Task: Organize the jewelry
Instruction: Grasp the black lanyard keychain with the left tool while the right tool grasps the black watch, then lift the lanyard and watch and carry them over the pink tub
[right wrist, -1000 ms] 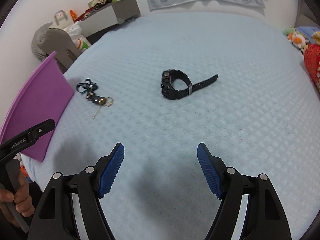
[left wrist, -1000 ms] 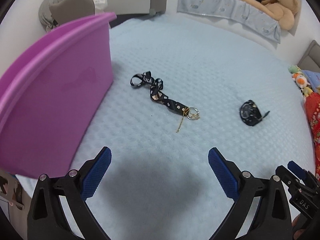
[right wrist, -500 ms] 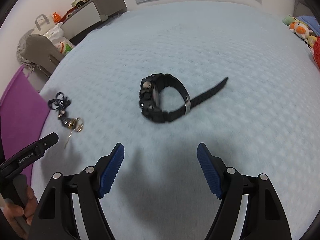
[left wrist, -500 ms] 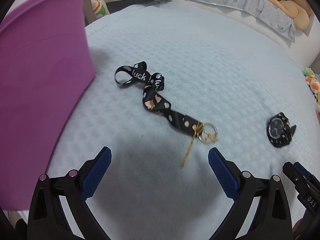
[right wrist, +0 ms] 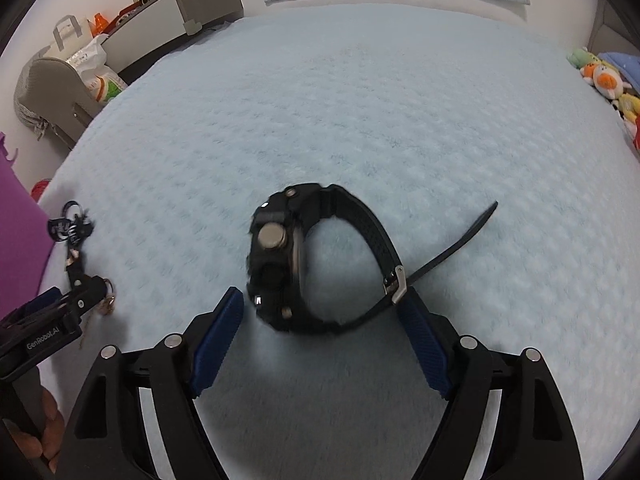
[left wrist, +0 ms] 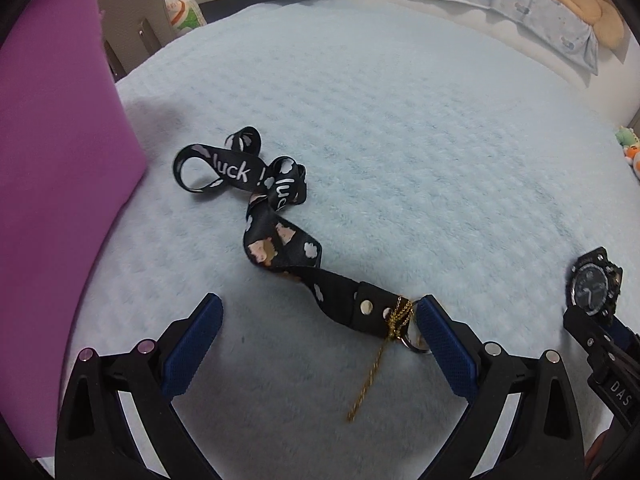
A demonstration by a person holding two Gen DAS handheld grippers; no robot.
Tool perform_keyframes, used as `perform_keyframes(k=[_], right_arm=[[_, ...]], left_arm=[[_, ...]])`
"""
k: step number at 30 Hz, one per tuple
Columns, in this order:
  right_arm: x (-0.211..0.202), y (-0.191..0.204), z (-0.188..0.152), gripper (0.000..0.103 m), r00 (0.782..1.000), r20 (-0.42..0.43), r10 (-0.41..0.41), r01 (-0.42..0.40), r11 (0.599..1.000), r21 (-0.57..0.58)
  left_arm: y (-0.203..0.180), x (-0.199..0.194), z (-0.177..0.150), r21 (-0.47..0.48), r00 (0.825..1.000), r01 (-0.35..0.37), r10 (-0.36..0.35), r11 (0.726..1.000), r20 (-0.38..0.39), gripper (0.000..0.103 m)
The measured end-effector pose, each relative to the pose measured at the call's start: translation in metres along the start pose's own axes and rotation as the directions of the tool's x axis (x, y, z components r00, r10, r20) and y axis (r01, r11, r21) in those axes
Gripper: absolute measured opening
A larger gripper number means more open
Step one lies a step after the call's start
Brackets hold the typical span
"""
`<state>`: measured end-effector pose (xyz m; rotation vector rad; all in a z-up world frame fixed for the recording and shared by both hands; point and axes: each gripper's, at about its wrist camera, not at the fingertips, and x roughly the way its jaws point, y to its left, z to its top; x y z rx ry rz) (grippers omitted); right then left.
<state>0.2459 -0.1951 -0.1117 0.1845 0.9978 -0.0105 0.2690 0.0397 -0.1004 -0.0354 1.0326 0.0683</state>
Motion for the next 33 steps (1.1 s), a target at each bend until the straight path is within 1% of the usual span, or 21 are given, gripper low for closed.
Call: perform_keyframes(k=[4, 9, 13, 14, 15, 16, 17, 18, 19, 20, 21, 22, 23, 26, 30, 33], right_arm=[[0.005, 0.002, 0.002, 0.08, 1.0, 0.021, -0.01, 0.011, 1.0, -0.014], [0.011, 0.008, 0.006, 0.081, 0.999, 0.034, -0.034, 0.036, 0.999, -0.035], [0.012, 0.011, 0.007, 0.08, 0.998, 0.033, -0.048, 0.049, 0.998, -0.047], [0.011, 0.012, 0.008, 0.08, 0.998, 0.034, -0.046, 0.047, 0.998, -0.049], [0.01, 0.013, 0.008, 0.074, 0.998, 0.035, -0.046, 0.047, 0.998, -0.05], [0.009, 0.013, 0.008, 0.072, 0.998, 0.037, -0.049, 0.051, 0.997, -0.051], [0.008, 0.012, 0.008, 0.064, 0.998, 0.04, -0.053, 0.055, 0.997, -0.05], [0.006, 0.012, 0.007, 0.061, 0.997, 0.044, -0.057, 0.059, 0.997, -0.05], [0.005, 0.012, 0.007, 0.061, 0.998, 0.045, -0.05, 0.052, 0.997, -0.051], [0.003, 0.012, 0.005, 0.06, 0.998, 0.046, -0.049, 0.052, 0.997, -0.053], [0.002, 0.013, 0.004, 0.06, 0.998, 0.046, -0.051, 0.054, 0.997, -0.061], [0.001, 0.014, 0.003, 0.06, 0.998, 0.046, -0.05, 0.053, 0.997, -0.063], [-0.001, 0.012, 0.002, 0.06, 0.998, 0.045, -0.047, 0.05, 0.997, -0.061], [-0.008, 0.01, -0.004, 0.059, 0.999, 0.045, -0.026, 0.028, 0.998, -0.049], [-0.021, 0.004, -0.017, 0.059, 0.999, 0.045, 0.004, -0.003, 1.0, -0.026], [-0.031, 0.003, -0.028, 0.059, 0.999, 0.045, 0.022, -0.021, 1.0, -0.017]], left_arm=[[-0.005, 0.007, 0.007, 0.007, 1.0, -0.011, 0.011, 1.0, 0.008, 0.096], [-0.008, 0.014, 0.01, -0.008, 1.0, -0.014, 0.014, 1.0, 0.005, 0.097], [-0.011, 0.017, 0.011, -0.007, 0.999, -0.022, 0.022, 1.0, 0.029, 0.097], [-0.011, 0.016, 0.01, -0.008, 0.999, -0.019, 0.019, 1.0, 0.03, 0.096], [-0.011, 0.015, 0.009, -0.008, 0.999, -0.016, 0.016, 1.0, 0.03, 0.09], [-0.011, 0.012, 0.008, -0.007, 0.999, -0.013, 0.014, 1.0, 0.032, 0.086], [-0.01, 0.008, 0.006, -0.002, 0.999, -0.01, 0.01, 1.0, 0.04, 0.076], [-0.011, 0.004, 0.004, 0.003, 0.999, -0.005, 0.005, 1.0, 0.044, 0.063], [-0.012, 0.001, 0.003, 0.007, 0.999, -0.007, 0.006, 1.0, 0.049, 0.056], [-0.011, -0.002, 0.0, 0.009, 0.999, 0.01, -0.011, 1.0, 0.048, 0.037], [-0.011, -0.006, -0.003, 0.006, 0.999, 0.026, -0.026, 1.0, 0.047, 0.03], [-0.01, -0.01, -0.005, 0.003, 0.998, 0.034, -0.034, 0.999, 0.048, 0.026], [-0.009, -0.013, -0.007, 0.0, 0.998, 0.048, -0.048, 0.999, 0.047, 0.018], [-0.003, -0.023, -0.013, -0.014, 0.996, 0.081, -0.08, 0.997, 0.046, 0.013], [0.007, -0.039, -0.023, -0.016, 0.993, 0.105, -0.104, 0.994, 0.047, 0.012], [0.012, -0.054, -0.034, 0.001, 0.992, 0.116, -0.116, 0.993, 0.05, 0.012]])
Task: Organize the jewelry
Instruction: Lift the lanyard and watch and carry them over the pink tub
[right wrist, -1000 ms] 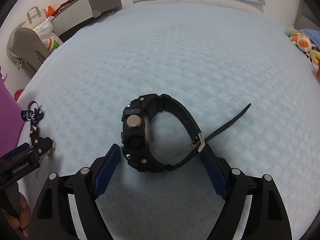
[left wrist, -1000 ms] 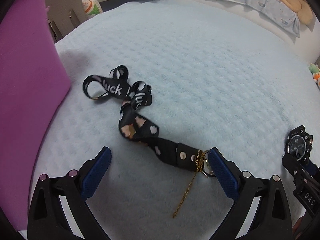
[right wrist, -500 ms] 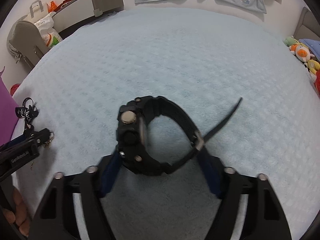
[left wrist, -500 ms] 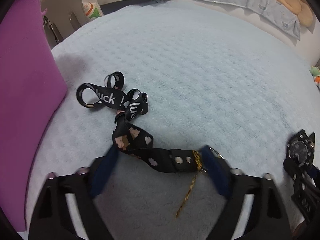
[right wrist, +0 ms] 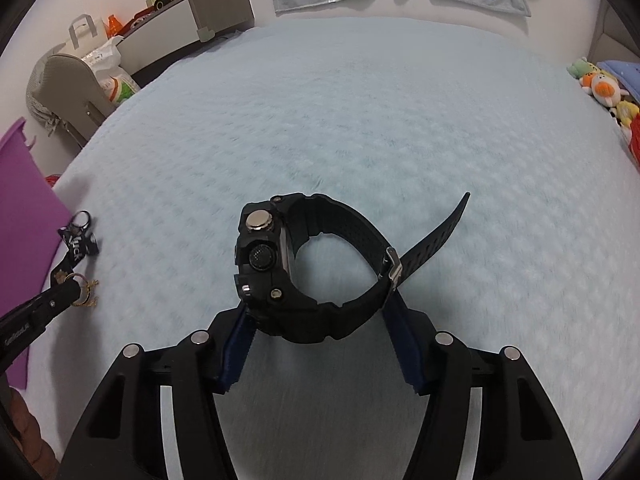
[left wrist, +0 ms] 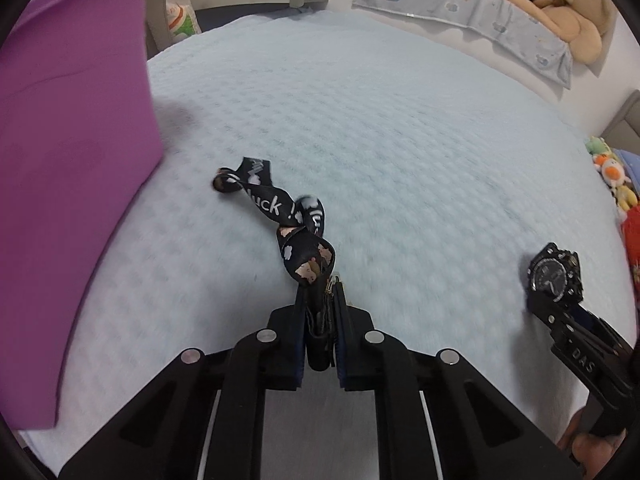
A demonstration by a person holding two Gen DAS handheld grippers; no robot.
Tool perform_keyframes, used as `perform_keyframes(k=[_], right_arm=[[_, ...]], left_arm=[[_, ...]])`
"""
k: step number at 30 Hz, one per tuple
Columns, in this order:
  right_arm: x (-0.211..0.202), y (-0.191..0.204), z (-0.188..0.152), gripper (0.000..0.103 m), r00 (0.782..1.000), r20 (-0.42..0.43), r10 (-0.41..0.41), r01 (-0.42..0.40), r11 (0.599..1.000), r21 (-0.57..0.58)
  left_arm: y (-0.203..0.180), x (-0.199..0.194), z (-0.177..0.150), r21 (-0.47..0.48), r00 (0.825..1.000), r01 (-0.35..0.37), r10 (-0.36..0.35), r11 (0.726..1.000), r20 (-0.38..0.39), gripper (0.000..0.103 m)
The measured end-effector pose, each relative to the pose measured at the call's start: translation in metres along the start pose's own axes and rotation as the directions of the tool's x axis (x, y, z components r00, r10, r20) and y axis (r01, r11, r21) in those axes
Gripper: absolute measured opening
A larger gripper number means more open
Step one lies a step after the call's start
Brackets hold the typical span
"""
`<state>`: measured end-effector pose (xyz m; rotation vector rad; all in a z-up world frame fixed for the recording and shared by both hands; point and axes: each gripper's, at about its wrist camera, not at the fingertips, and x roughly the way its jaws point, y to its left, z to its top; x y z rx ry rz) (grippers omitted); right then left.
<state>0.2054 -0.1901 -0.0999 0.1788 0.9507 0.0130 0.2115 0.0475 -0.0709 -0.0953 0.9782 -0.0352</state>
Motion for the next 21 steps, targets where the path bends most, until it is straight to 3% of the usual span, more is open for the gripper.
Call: perform_keyframes(k=[12, 21], right_arm=[[-0.063, 0.018, -0.042, 0.059, 0.999, 0.005, 0.037, -0.037, 0.999, -0.002], [-0.128, 0.062, -0.037, 0.059, 0.992, 0.096, 0.085, -0.079, 0.995, -0.067]], left_arm=[[0.013, -0.082, -0.033, 0.034, 0.994, 0.094, -0.095, 0.995, 0.049, 0.011], [0.031, -0.155, -0.031, 0.027, 0.98, 0.12, -0.123, 0.992, 0.154, 0.011]])
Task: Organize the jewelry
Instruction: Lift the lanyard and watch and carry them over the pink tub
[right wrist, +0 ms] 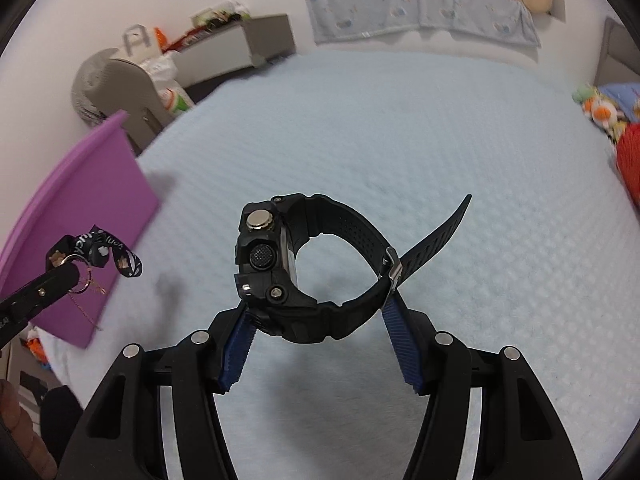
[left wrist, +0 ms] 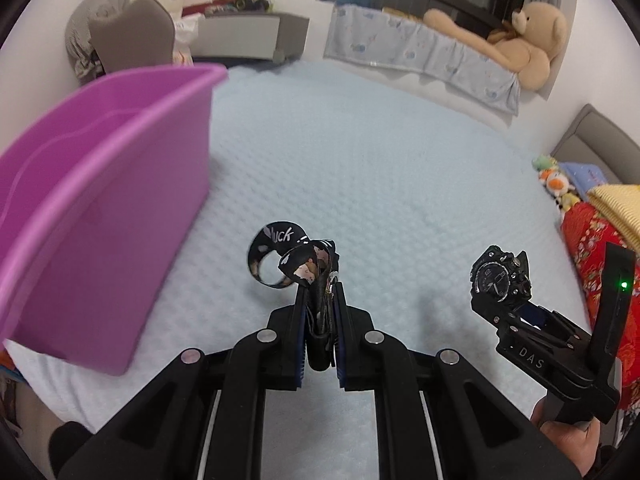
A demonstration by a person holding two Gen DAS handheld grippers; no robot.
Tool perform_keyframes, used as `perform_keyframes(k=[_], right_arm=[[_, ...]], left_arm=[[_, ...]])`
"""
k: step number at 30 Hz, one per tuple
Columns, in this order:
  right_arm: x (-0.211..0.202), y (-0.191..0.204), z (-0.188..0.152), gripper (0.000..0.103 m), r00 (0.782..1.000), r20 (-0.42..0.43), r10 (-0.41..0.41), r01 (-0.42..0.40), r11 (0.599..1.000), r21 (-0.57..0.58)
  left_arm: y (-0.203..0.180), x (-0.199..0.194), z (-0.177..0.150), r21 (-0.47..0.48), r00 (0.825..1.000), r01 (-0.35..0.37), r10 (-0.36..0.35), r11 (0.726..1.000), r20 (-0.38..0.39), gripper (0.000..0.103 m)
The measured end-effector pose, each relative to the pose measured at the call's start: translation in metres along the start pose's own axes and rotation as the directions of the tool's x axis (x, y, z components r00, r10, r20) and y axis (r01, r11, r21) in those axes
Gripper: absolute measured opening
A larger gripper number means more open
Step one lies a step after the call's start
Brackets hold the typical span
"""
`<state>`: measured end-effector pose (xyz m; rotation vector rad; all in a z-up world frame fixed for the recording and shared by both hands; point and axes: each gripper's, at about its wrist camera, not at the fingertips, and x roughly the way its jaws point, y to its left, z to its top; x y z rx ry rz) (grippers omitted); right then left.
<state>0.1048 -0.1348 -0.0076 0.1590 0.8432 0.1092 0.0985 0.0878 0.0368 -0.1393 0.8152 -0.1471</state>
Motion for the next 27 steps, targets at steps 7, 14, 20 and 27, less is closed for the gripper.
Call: perform_keyframes(k=[7, 14, 20, 27], right_arm=[[-0.038, 0.051, 0.028, 0.059, 0.994, 0.084, 0.076, -0.07, 0.995, -0.071], [-0.05, 0.12, 0.068, 0.059, 0.975, 0.116, 0.191, -0.171, 0.971, -0.164], [-0.048, 0.191, 0.098, 0.059, 0.947, 0.105, 0.302, -0.269, 0.93, -0.251], [-0.019, 0.261, 0.119, 0.059, 0.926, 0.035, 0.376, -0.345, 0.881, -0.324]], left_arm=[[0.02, -0.053, 0.026, -0.002, 0.993, -0.031, 0.032, 1.0, 0.112, 0.011], [0.066, -0.098, 0.059, -0.043, 0.97, -0.101, 0.108, 0.994, 0.216, 0.012], [0.121, -0.118, 0.081, -0.114, 0.951, -0.184, 0.206, 0.976, 0.23, 0.012], [0.191, -0.117, 0.09, -0.209, 0.934, -0.271, 0.31, 0.94, 0.179, 0.012]])
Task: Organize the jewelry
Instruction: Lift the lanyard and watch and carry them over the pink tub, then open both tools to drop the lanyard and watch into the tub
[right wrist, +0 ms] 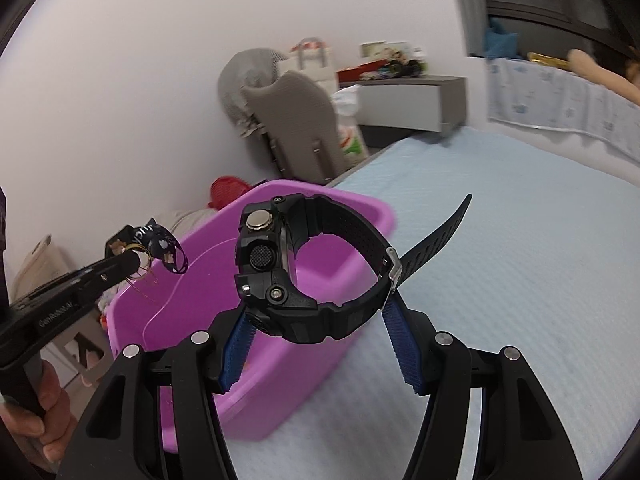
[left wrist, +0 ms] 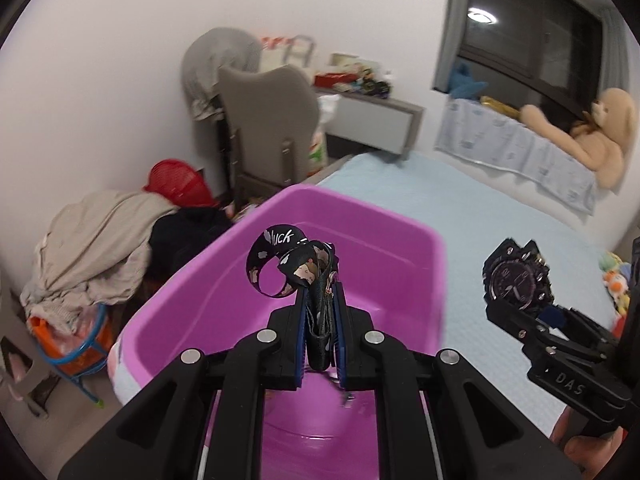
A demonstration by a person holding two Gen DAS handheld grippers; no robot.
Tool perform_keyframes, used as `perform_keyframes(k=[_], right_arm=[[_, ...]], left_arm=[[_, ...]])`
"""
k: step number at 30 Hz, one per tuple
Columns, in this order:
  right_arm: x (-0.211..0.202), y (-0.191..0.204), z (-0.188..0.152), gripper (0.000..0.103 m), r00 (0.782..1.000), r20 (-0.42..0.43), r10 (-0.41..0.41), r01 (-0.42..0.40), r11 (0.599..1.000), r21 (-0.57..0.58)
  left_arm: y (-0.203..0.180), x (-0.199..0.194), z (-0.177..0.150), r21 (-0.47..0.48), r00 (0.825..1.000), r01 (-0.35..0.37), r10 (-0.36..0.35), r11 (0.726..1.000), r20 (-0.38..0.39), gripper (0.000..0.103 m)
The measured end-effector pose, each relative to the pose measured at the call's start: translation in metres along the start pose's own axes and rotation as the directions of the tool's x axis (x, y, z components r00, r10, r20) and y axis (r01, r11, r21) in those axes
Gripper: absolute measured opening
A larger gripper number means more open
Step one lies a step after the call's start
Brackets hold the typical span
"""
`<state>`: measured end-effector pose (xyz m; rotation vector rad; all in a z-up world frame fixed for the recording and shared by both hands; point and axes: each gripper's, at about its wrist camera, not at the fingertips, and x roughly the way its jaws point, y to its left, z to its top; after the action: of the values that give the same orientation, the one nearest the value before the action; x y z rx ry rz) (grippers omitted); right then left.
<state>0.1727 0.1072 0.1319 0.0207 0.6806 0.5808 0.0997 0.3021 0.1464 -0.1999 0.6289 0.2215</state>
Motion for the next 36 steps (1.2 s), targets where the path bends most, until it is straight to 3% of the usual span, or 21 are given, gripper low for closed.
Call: perform_keyframes(k=[12, 20, 22, 25, 26, 29, 36], right_arm=[[0.1, 0.037, 0.02, 0.059, 0.987, -0.157, 0.017, -0.034, 0.994, -0.103], [0.158, 0.037, 0.029, 0.059, 0.966, -0.257, -0.032, 0.001, 0.992, -0.122], [0.166, 0.038, 0.031, 0.06, 0.961, -0.273, -0.047, 0.012, 0.992, -0.126], [0.166, 0.036, 0.036, 0.063, 0.962, -0.268, -0.049, 0.025, 0.996, -0.091], [0.168, 0.034, 0.039, 0.068, 0.961, -0.272, -0.053, 0.031, 0.996, -0.083], [0.166, 0.035, 0.039, 0.069, 0.96, -0.275, -0.052, 0.03, 0.996, -0.081], [0.16, 0.041, 0.033, 0.069, 0.962, -0.265, -0.069, 0.039, 0.992, -0.118]], left_arm=[[0.033, 0.067, -0.003, -0.053, 0.988, -0.087, 0.079, 0.995, -0.135, 0.012], [0.046, 0.099, 0.002, -0.075, 0.965, -0.122, 0.1, 0.99, -0.241, 0.012], [0.049, 0.103, 0.004, -0.061, 0.956, -0.157, 0.137, 0.986, -0.258, 0.014], [0.055, 0.11, 0.003, -0.081, 0.942, -0.177, 0.145, 0.981, -0.303, 0.029], [0.057, 0.11, 0.002, -0.09, 0.936, -0.194, 0.157, 0.977, -0.315, 0.043], [0.059, 0.103, 0.002, -0.101, 0.942, -0.204, 0.167, 0.974, -0.292, 0.079], [0.063, 0.104, 0.0, -0.119, 0.935, -0.218, 0.173, 0.969, -0.308, 0.084]])
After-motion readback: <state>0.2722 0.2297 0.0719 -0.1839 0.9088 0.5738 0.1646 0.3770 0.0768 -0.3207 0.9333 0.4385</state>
